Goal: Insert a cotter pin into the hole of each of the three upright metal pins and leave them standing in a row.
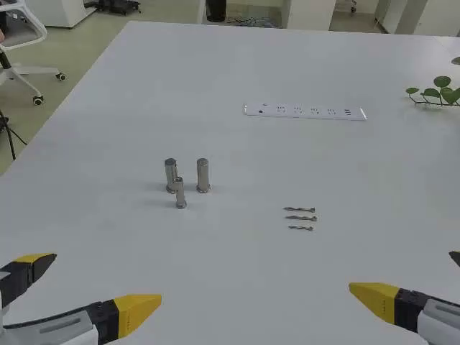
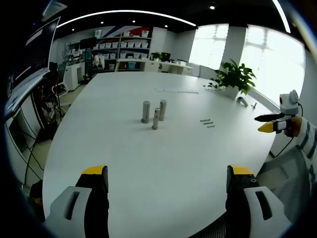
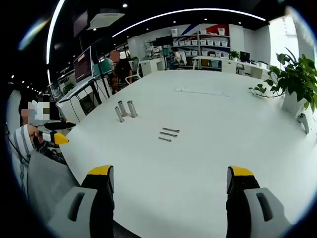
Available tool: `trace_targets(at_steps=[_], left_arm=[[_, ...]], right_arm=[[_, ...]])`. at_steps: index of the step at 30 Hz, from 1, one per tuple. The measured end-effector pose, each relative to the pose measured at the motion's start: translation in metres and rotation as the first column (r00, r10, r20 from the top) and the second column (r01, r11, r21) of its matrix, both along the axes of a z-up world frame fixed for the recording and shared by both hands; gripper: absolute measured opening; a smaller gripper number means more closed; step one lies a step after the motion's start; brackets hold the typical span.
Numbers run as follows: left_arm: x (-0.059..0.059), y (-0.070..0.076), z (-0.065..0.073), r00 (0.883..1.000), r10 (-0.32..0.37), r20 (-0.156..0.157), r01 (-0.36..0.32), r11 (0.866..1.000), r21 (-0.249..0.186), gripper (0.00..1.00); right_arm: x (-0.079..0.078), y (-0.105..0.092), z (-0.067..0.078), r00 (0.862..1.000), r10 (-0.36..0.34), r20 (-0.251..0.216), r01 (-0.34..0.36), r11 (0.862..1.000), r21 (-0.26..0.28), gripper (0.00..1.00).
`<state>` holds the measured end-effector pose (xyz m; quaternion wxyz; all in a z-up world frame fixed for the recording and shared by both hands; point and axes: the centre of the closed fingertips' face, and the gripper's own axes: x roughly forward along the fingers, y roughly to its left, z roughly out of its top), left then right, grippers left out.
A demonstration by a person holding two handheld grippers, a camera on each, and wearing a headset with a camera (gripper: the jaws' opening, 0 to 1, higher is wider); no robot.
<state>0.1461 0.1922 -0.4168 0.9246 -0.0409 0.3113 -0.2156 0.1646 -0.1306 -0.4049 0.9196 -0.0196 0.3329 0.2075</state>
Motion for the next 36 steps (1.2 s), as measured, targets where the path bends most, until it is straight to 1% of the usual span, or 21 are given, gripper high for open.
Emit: trace_targets(at_steps=[3, 4, 5, 6, 8, 12, 15, 18, 20, 21, 27, 28, 29, 30, 33, 36], left_arm=[[0.003, 0.001, 0.003, 1.0, 0.002, 0.023, -0.002, 1.0, 0.003, 0.99], [0.003, 0.001, 0.003, 1.0, 0.004, 0.017, -0.004, 1.0, 0.0, 0.99], [0.003, 0.001, 0.004, 1.0, 0.008, 0.017, -0.008, 1.0, -0.007, 0.99], [0.004, 0.0, 0.005, 1.0, 0.007, 0.028, -0.007, 1.0, -0.015, 0.99], [0.005, -0.001, 0.008, 0.999, 0.007, 0.037, -0.006, 1.0, -0.02, 0.99], [0.007, -0.001, 0.011, 0.999, -0.004, 0.051, 0.004, 1.0, -0.002, 0.99], [0.008, -0.002, 0.011, 0.999, -0.013, 0.052, 0.013, 1.0, 0.004, 0.99], [0.007, -0.005, 0.011, 0.999, -0.022, 0.042, 0.022, 1.0, -0.011, 0.98], [0.007, -0.006, 0.01, 0.999, -0.024, 0.041, 0.024, 1.0, -0.002, 0.99], [0.007, -0.006, 0.009, 0.999, -0.026, 0.034, 0.026, 1.0, 0.004, 0.99], [0.006, -0.007, 0.007, 0.999, -0.032, 0.027, 0.032, 0.999, 0.004, 0.99], [0.005, -0.007, 0.006, 0.999, -0.033, 0.015, 0.033, 0.999, -0.001, 0.98], [0.001, -0.009, 0.003, 0.999, -0.039, -0.022, 0.038, 0.999, -0.014, 0.98], [0.001, -0.009, 0.002, 0.999, -0.038, -0.027, 0.037, 0.999, -0.016, 0.97], [0.001, -0.009, 0.001, 0.999, -0.04, -0.025, 0.04, 0.999, -0.011, 0.96], [0.001, -0.01, 0.0, 0.999, -0.041, -0.028, 0.041, 0.999, -0.015, 0.96]], right_arm=[[0.001, 0.001, 0.0, 1.0, 0.0, 0.002, 0.0, 1.0, 0.003, 0.93], [0.001, 0.001, 0.0, 1.0, 0.0, 0.001, 0.0, 1.0, 0.004, 0.93], [0.001, 0.001, 0.0, 1.0, 0.002, 0.0, -0.002, 1.0, 0.003, 0.93], [0.001, 0.001, 0.0, 1.0, 0.003, -0.001, -0.003, 1.0, 0.001, 0.93], [0.001, 0.001, 0.0, 1.0, 0.006, -0.002, -0.006, 1.0, -0.001, 0.93], [0.002, 0.001, 0.002, 1.0, 0.006, 0.0, -0.006, 1.0, -0.003, 0.93], [0.002, 0.0, 0.001, 1.0, 0.007, -0.006, -0.007, 1.0, -0.009, 0.93], [0.002, 0.0, 0.0, 1.0, 0.005, -0.008, -0.005, 1.0, -0.008, 0.93], [0.002, 0.0, 0.001, 1.0, 0.003, -0.006, -0.003, 1.0, -0.004, 0.93], [0.002, 0.0, 0.001, 1.0, 0.001, -0.006, -0.001, 1.0, -0.003, 0.93], [0.001, -0.001, 0.001, 1.0, -0.003, -0.005, 0.003, 1.0, -0.002, 0.93], [0.001, -0.001, 0.001, 1.0, -0.005, -0.006, 0.005, 1.0, -0.002, 0.93], [0.001, -0.002, 0.001, 1.0, -0.005, -0.006, 0.005, 1.0, -0.002, 0.93], [0.001, -0.003, 0.001, 1.0, -0.007, -0.007, 0.007, 1.0, -0.002, 0.93], [0.001, -0.004, 0.001, 1.0, -0.012, -0.006, 0.012, 1.0, 0.0, 0.93], [0.001, -0.005, 0.003, 1.0, -0.018, -0.003, 0.018, 1.0, 0.005, 0.93]])
